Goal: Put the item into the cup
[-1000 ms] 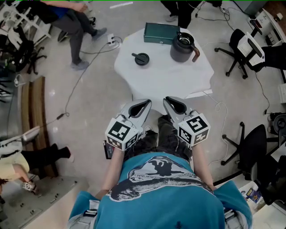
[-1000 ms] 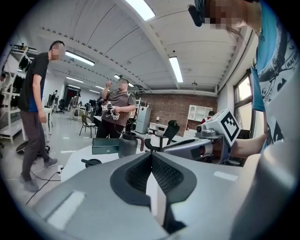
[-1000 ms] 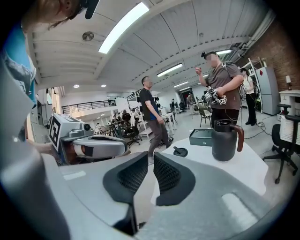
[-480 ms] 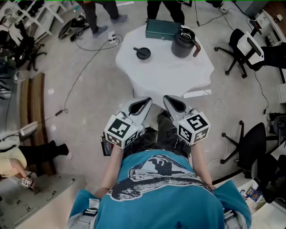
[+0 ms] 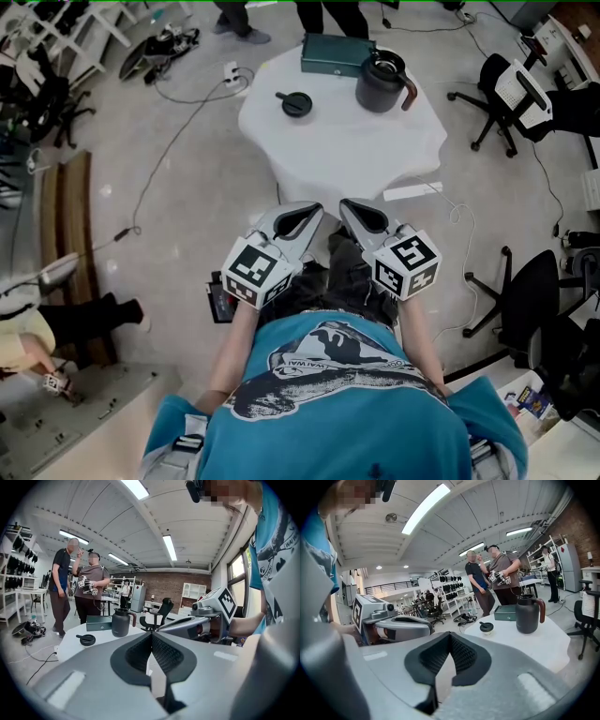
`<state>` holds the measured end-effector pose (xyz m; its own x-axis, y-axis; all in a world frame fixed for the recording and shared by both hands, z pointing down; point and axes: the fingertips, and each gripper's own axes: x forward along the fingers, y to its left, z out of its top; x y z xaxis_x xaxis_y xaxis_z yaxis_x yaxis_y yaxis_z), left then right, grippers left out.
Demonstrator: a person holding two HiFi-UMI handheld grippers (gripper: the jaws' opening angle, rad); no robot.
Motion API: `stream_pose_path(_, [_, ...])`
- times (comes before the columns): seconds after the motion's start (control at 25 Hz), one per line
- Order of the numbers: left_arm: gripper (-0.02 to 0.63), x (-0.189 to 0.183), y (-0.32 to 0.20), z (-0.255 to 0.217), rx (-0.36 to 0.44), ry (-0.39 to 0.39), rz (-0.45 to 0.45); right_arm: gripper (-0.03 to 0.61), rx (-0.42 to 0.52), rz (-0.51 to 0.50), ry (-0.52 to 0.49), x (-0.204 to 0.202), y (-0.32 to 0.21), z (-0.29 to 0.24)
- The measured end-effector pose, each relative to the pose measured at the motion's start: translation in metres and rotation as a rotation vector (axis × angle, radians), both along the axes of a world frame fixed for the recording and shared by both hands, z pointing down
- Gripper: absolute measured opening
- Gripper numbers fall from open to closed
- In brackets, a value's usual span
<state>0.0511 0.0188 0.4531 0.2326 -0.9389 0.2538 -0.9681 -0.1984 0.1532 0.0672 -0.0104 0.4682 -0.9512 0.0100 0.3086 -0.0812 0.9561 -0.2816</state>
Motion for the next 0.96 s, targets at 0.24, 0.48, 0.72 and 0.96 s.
stream_pose_path(0.24, [0.008, 0.002, -0.001, -0.001, 0.004, 0.000, 0.013, 0.000, 0.019, 0.001, 0.009, 0.001, -0.001, 0.001])
stream_pose_path(0.48, [0.008, 0.005, -0.003, 0.000, 0.004, 0.000, 0.017, 0.000, 0.031, -0.001, 0.021, 0.003, -0.001, 0.003])
stream_pose_path(0.72, [0.008, 0.006, -0.007, -0.001, 0.005, 0.002, 0.025, 0.000, 0.039, -0.006, 0.040, 0.003, -0.003, 0.006])
stream_pose_path(0.96, [0.008, 0.003, -0.011, 0.002, 0.002, 0.003, 0.029, 0.000, 0.047, -0.017, 0.053, -0.001, -0.005, 0.010])
